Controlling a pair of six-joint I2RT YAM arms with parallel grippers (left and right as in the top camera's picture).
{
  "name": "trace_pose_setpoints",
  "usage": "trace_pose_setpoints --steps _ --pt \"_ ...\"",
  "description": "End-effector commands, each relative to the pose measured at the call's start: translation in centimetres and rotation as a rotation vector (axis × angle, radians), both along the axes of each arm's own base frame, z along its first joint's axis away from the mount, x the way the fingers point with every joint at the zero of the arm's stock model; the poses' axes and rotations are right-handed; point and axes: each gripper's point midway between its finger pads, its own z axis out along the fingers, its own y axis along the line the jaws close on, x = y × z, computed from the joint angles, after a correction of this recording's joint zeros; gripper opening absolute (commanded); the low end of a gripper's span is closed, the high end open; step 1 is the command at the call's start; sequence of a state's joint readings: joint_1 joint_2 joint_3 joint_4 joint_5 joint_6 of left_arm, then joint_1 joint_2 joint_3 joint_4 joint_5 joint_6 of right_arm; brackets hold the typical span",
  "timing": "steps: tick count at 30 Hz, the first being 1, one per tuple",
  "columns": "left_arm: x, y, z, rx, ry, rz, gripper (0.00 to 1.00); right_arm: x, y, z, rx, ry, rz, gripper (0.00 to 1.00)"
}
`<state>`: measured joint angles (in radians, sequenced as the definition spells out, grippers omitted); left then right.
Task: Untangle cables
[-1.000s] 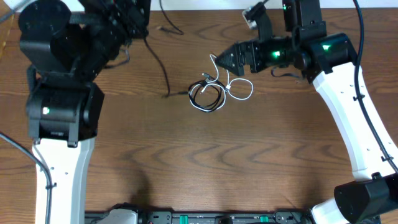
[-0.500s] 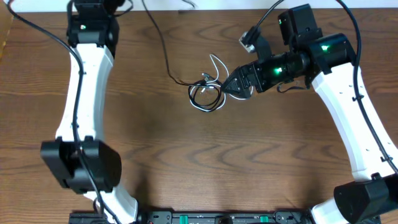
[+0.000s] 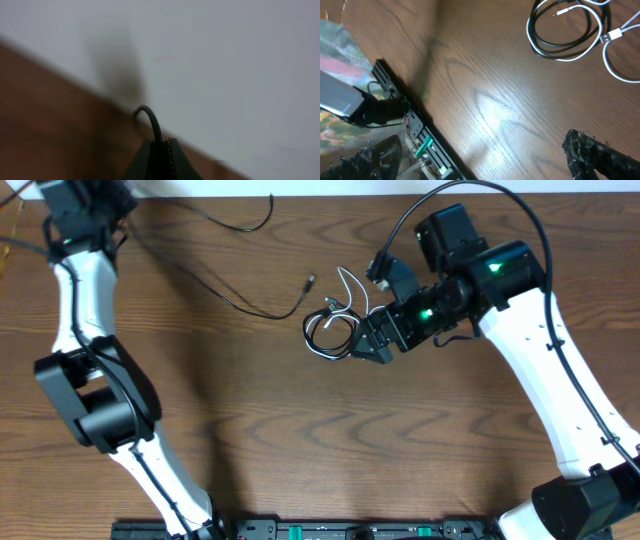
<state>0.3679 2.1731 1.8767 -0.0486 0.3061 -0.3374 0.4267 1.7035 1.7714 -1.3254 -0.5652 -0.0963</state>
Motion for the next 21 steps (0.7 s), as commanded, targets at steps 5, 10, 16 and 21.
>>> trace_pose_setpoints --steps 5,10,16,21 --pt "-7.1 13.1 -1.8 0.294 0.229 0.229 0.93 -0.8 1.3 -0.1 -0.039 -0.049 0.046 0.99" --pt "-9.4 11.9 -5.2 0.179 0.356 0.157 0.93 0.2 0.6 -0.6 -0.102 -0.053 -0.046 0.99" --pt "-9.4 0.1 -7.0 -0.214 0.366 -0.244 0.94 0.5 0.0 -0.9 -0.133 -0.027 -0.119 0.99" --pt "-11.6 -3.9 -6.7 -0.430 0.498 -0.176 0.94 0.1 -0.2 -1.1 -0.141 -0.003 -0.133 0.99"
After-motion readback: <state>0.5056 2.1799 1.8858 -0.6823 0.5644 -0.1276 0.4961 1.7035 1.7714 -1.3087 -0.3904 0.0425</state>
